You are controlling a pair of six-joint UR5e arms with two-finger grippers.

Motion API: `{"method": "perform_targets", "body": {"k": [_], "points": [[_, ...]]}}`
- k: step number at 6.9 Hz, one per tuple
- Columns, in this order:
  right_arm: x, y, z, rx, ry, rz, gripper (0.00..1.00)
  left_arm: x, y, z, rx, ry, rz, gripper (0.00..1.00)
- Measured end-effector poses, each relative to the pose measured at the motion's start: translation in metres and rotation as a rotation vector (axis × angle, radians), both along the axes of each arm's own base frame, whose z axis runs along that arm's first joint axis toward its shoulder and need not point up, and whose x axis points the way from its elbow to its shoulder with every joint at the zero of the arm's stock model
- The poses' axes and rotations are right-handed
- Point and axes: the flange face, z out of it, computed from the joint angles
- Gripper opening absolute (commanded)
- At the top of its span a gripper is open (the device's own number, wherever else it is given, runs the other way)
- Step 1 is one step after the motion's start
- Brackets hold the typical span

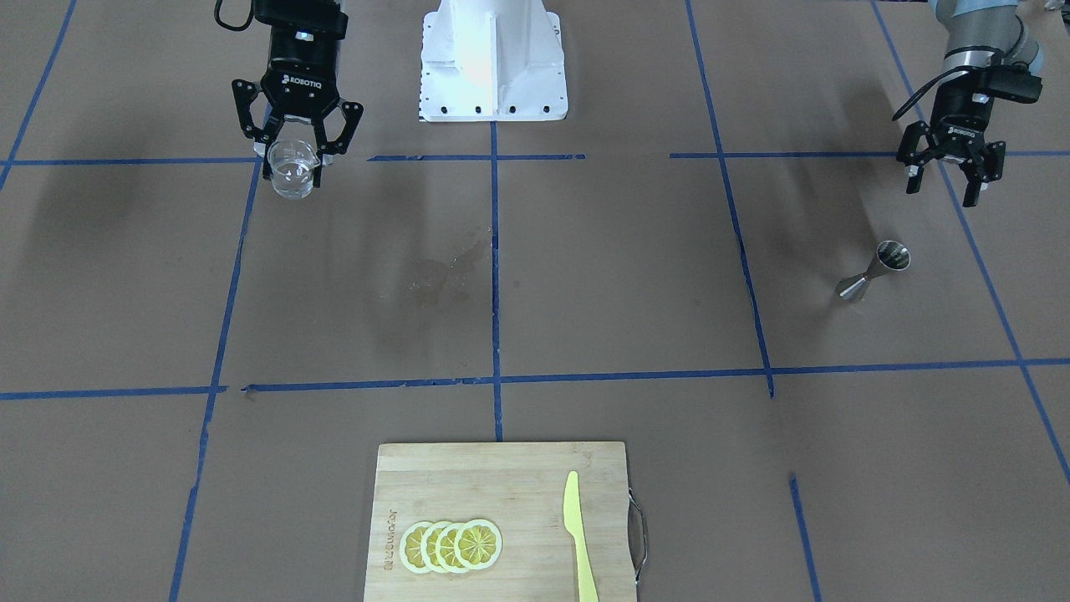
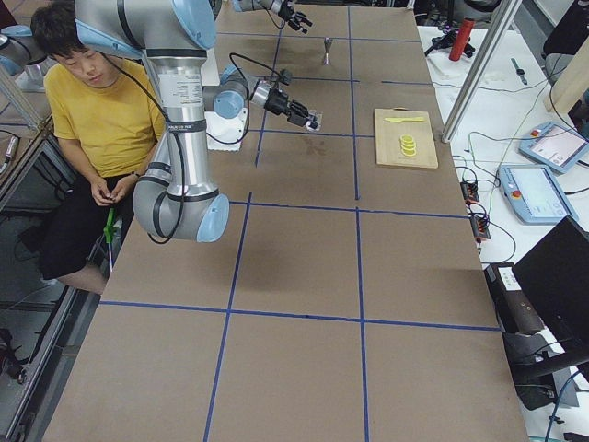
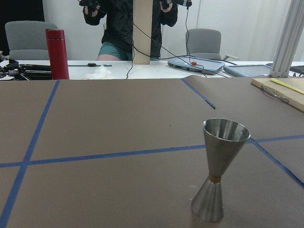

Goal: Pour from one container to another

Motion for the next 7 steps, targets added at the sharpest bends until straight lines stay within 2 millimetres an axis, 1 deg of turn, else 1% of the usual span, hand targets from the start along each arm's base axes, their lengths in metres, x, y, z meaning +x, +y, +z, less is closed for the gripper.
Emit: {"method": "perform_targets", "body": {"k": [1,2,3,4,5,7], "points": [[0.0,-0.001,0.001,-0.004,0.0,-0.001,0.0,-0.01,-0.001,0.003,-0.006,0.003,0.006,1.0],[0.001,-0.001,0.002,-0.007,0.001,-0.001,0.0,-0.014,-0.009,0.005,-0.018,0.0,0.005,1.0],[0.001,-0.002,0.002,-0.009,0.002,0.0,0.0,-0.011,-0.026,0.003,-0.024,-0.02,-0.01,1.0],[0.001,-0.002,0.003,-0.01,0.003,-0.001,0.0,-0.007,-0.051,-0.003,-0.019,-0.055,-0.036,1.0],[0.0,-0.003,0.004,-0.011,0.005,0.0,0.0,-0.007,-0.081,-0.011,-0.013,-0.097,-0.062,1.0],[-0.003,-0.006,0.01,-0.025,0.018,-0.001,0.0,-0.016,-0.159,-0.036,-0.025,-0.184,-0.076,1.0]]}}
